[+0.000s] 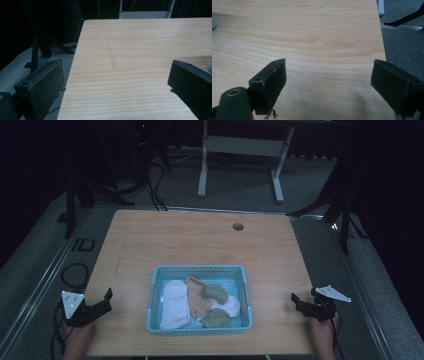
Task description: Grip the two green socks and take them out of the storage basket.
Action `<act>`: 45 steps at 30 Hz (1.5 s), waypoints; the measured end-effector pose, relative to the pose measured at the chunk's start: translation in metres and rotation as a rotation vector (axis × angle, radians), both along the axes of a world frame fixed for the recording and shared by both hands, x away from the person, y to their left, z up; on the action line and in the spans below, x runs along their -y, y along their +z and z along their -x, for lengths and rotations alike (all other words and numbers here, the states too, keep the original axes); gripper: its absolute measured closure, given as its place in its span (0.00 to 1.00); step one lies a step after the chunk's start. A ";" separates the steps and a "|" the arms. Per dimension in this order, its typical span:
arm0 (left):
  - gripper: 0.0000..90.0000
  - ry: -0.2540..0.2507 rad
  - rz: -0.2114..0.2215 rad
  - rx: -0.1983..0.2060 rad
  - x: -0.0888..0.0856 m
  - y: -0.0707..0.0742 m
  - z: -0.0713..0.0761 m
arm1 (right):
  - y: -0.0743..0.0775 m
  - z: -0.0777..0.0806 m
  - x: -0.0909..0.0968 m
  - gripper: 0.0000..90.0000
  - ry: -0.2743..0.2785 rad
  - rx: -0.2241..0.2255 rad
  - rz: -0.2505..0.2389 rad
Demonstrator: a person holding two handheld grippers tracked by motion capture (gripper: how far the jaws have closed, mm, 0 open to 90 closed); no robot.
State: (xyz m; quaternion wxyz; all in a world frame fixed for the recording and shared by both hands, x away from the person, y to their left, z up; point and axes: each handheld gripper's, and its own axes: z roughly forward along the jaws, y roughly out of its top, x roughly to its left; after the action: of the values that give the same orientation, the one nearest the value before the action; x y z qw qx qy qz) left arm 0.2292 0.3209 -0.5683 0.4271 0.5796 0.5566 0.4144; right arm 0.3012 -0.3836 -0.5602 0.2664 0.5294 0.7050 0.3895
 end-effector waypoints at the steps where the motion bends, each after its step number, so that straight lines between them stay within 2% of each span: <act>1: 0.00 0.000 0.000 0.000 0.000 0.000 0.000 | 0.000 0.000 0.000 0.14 0.000 0.000 0.000; 3: 0.00 0.002 -0.002 -0.001 0.000 0.000 0.000 | 0.000 0.000 0.001 0.14 0.029 0.001 -0.017; 6: 0.00 0.012 -0.003 -0.013 0.000 0.000 -0.002 | 0.000 0.001 0.004 0.13 0.116 -0.017 -0.055; 7: 0.00 0.012 -0.003 -0.013 0.000 0.000 -0.002 | 0.000 0.001 0.004 0.13 0.116 -0.017 -0.055; 8: 0.00 0.014 0.005 -0.029 -0.001 0.000 -0.004 | 0.000 0.003 0.005 0.13 0.160 -0.008 -0.051; 9: 0.00 0.014 0.005 -0.029 -0.001 0.000 -0.004 | 0.000 0.003 0.005 0.13 0.160 -0.008 -0.051; 10: 0.00 0.014 0.008 -0.031 -0.001 0.000 -0.004 | 0.000 0.004 0.007 0.13 0.195 -0.009 -0.055; 11: 0.00 0.014 0.007 -0.031 -0.001 0.000 -0.004 | 0.000 0.004 0.007 0.13 0.195 -0.009 -0.055; 12: 0.00 0.012 -0.002 -0.022 0.000 0.000 -0.003 | 0.000 0.005 0.008 0.13 0.229 -0.014 -0.049; 13: 0.00 0.012 -0.002 -0.022 0.000 0.000 -0.003 | 0.000 0.005 0.008 0.13 0.229 -0.014 -0.049; 14: 0.00 0.007 -0.002 -0.013 0.000 0.000 -0.003 | 0.002 0.006 0.010 0.13 0.273 -0.031 -0.048; 15: 0.00 0.007 -0.002 -0.013 0.000 0.000 -0.003 | 0.002 0.006 0.010 0.13 0.273 -0.031 -0.048; 16: 0.00 0.006 0.003 -0.007 0.000 0.000 -0.002 | 0.004 0.007 0.013 0.13 0.318 -0.050 -0.037; 17: 0.00 0.008 0.003 -0.007 0.000 0.000 -0.002 | 0.004 0.007 0.013 0.13 0.318 -0.050 -0.037; 18: 0.00 0.006 -0.002 -0.004 0.000 0.000 -0.002 | 0.008 0.007 0.015 0.13 0.351 -0.054 -0.028; 19: 0.00 0.006 -0.002 -0.004 0.000 0.000 -0.002 | 0.008 0.007 0.015 0.13 0.351 -0.054 -0.028; 21: 0.00 0.004 -0.011 -0.003 0.002 0.000 -0.002 | 0.012 0.007 0.018 0.13 0.391 -0.072 -0.020; 22: 0.00 0.003 -0.011 -0.002 0.002 0.000 -0.001 | 0.015 0.006 0.018 0.14 0.413 -0.093 0.009; 23: 0.00 0.004 -0.009 -0.002 0.001 0.000 -0.001 | 0.015 0.006 0.018 0.14 0.413 -0.093 0.009; 24: 0.00 0.004 -0.007 0.000 0.001 0.000 -0.001 | 0.018 0.007 0.017 0.15 0.443 -0.110 0.039; 25: 0.00 0.004 -0.007 0.000 0.001 0.000 -0.001 | 0.018 0.007 0.017 0.15 0.443 -0.110 0.039; 26: 0.00 0.003 -0.007 0.000 0.001 0.000 -0.001 | 0.021 0.007 0.015 0.15 0.478 -0.129 0.043; 27: 0.00 0.002 -0.008 -0.001 0.001 0.000 -0.001 | 0.021 0.007 0.015 0.15 0.478 -0.129 0.043; 28: 0.00 0.001 -0.008 0.002 0.001 0.000 -0.001 | 0.023 0.006 0.013 0.14 0.504 -0.159 0.050; 29: 0.00 0.002 -0.008 0.002 0.001 0.000 -0.001 | 0.023 0.006 0.013 0.14 0.504 -0.159 0.050; 30: 0.00 0.001 -0.006 0.003 0.001 0.000 -0.001 | 0.025 0.005 0.010 0.14 0.524 -0.195 0.077; 31: 0.00 0.001 -0.006 0.003 0.001 0.000 -0.001 | 0.025 0.005 0.010 0.14 0.524 -0.195 0.077; 32: 0.00 0.001 -0.005 0.001 0.000 0.000 0.000 | 0.028 0.003 0.007 0.14 0.550 -0.232 0.085; 33: 0.00 0.001 -0.005 0.001 0.000 0.000 0.000 | 0.028 0.003 0.007 0.14 0.550 -0.232 0.085; 34: 0.00 0.001 -0.003 0.003 0.000 0.000 0.000 | 0.031 0.001 0.004 0.14 0.568 -0.254 0.121; 35: 0.00 0.001 -0.003 0.003 0.000 0.000 0.000 | 0.031 0.001 0.004 0.14 0.568 -0.254 0.121; 36: 0.00 0.001 0.000 0.006 0.000 0.000 0.000 | 0.034 0.000 0.001 0.14 0.583 -0.283 0.141; 37: 0.00 0.001 0.000 0.006 0.000 0.000 0.000 | 0.034 0.000 0.001 0.14 0.583 -0.283 0.141; 40: 0.00 0.000 0.001 0.008 0.000 0.000 0.000 | 0.039 -0.001 -0.006 0.13 0.617 -0.313 0.186; 45: 0.00 -0.001 -0.003 0.006 0.001 0.000 0.000 | 0.044 -0.003 -0.010 0.13 0.659 -0.351 0.173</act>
State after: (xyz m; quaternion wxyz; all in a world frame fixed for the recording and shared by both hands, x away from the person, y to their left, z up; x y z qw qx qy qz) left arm 0.2289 0.3204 -0.5682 0.4282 0.5791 0.5544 0.4169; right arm 0.3044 -0.3736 -0.5163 0.0460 0.3085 0.9025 0.2969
